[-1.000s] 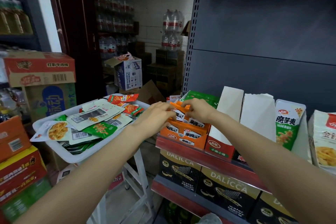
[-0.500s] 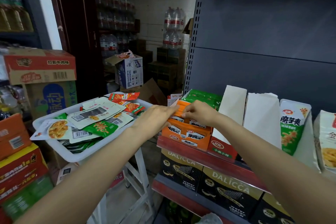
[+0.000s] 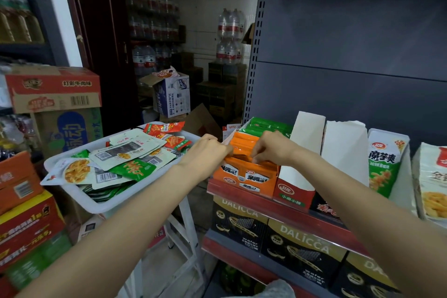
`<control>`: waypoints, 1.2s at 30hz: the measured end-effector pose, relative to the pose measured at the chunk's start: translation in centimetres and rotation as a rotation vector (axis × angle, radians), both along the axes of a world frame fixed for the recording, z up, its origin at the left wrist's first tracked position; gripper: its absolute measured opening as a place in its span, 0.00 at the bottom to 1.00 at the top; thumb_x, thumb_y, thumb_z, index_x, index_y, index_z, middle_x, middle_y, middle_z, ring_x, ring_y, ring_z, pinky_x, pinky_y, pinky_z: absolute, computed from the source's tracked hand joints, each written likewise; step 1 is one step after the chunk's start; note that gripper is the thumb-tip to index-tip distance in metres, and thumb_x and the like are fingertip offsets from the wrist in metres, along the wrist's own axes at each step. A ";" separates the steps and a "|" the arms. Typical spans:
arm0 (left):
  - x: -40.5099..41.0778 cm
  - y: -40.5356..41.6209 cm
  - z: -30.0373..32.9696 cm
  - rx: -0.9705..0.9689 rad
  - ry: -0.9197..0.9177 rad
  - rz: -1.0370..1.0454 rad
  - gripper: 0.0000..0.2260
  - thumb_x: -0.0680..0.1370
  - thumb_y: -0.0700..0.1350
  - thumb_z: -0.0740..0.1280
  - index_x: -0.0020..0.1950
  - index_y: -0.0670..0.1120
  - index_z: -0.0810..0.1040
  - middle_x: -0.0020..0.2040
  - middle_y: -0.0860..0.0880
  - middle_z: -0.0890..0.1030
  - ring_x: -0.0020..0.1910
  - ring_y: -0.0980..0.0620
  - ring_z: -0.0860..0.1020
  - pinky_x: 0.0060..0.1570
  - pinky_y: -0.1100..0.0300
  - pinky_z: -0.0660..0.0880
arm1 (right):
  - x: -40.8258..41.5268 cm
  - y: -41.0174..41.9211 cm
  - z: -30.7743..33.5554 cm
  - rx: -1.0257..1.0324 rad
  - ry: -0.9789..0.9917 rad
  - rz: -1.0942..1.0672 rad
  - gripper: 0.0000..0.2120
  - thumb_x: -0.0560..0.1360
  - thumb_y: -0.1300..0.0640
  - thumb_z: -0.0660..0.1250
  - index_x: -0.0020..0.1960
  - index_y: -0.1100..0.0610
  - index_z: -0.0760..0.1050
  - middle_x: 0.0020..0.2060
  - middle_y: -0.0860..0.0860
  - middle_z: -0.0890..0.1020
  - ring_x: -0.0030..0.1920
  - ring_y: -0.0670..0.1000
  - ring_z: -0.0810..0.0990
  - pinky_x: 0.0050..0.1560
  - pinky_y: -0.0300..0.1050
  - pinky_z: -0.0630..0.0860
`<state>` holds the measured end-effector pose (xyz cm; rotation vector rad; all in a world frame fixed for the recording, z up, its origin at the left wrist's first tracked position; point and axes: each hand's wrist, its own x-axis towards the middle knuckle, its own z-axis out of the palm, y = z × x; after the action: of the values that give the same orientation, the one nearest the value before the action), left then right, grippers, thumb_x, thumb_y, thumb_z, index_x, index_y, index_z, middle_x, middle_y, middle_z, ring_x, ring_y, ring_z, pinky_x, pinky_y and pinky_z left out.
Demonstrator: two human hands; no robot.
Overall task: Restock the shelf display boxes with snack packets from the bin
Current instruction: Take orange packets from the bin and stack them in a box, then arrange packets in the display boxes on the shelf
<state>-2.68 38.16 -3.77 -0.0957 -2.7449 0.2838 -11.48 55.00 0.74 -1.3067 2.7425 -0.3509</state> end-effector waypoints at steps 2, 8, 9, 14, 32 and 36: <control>-0.1 0.1 0.0 0.013 -0.006 -0.001 0.11 0.78 0.48 0.64 0.60 0.52 0.76 0.53 0.48 0.80 0.58 0.45 0.72 0.50 0.56 0.69 | 0.2 -0.4 -0.3 0.016 0.044 0.004 0.05 0.73 0.61 0.69 0.48 0.59 0.83 0.47 0.52 0.84 0.44 0.46 0.77 0.46 0.39 0.72; 2.1 0.3 0.0 0.334 0.024 -0.080 0.20 0.77 0.43 0.66 0.68 0.49 0.71 0.67 0.50 0.74 0.66 0.50 0.71 0.65 0.55 0.67 | 1.5 -0.1 -0.1 -0.008 0.078 -0.041 0.12 0.77 0.56 0.66 0.57 0.59 0.80 0.55 0.54 0.81 0.52 0.52 0.78 0.57 0.46 0.75; 2.8 0.2 -0.1 0.414 0.062 -0.079 0.20 0.76 0.43 0.67 0.68 0.49 0.71 0.66 0.50 0.73 0.66 0.50 0.70 0.65 0.54 0.67 | 2.2 -0.1 -0.3 -0.065 0.103 -0.050 0.14 0.77 0.55 0.64 0.61 0.58 0.78 0.58 0.54 0.80 0.56 0.53 0.77 0.58 0.47 0.74; 7.9 -1.3 0.1 0.720 0.320 0.050 0.11 0.77 0.41 0.65 0.58 0.48 0.79 0.56 0.51 0.80 0.54 0.52 0.76 0.54 0.58 0.71 | 6.6 -2.4 -0.2 -0.392 0.192 0.000 0.15 0.78 0.60 0.60 0.63 0.57 0.76 0.60 0.54 0.79 0.59 0.53 0.77 0.58 0.46 0.72; 12.8 -18.9 -1.0 0.775 0.010 0.501 0.19 0.79 0.44 0.62 0.68 0.41 0.69 0.63 0.41 0.76 0.58 0.43 0.75 0.53 0.56 0.71 | 6.6 -24.9 -6.0 -0.192 -0.133 0.045 0.28 0.75 0.57 0.68 0.72 0.59 0.62 0.69 0.58 0.68 0.67 0.59 0.68 0.65 0.50 0.68; 9.0 -21.3 -2.8 0.665 -0.231 0.612 0.36 0.73 0.62 0.66 0.74 0.44 0.60 0.72 0.43 0.65 0.69 0.43 0.65 0.67 0.52 0.65 | 3.8 -27.1 -7.1 -0.132 -0.146 0.087 0.30 0.76 0.56 0.66 0.74 0.58 0.58 0.71 0.57 0.66 0.69 0.59 0.66 0.64 0.47 0.65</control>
<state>6.37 16.91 -6.56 0.9393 -2.8638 -0.5230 -7.64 27.92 -6.37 -1.3659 2.5716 -0.6039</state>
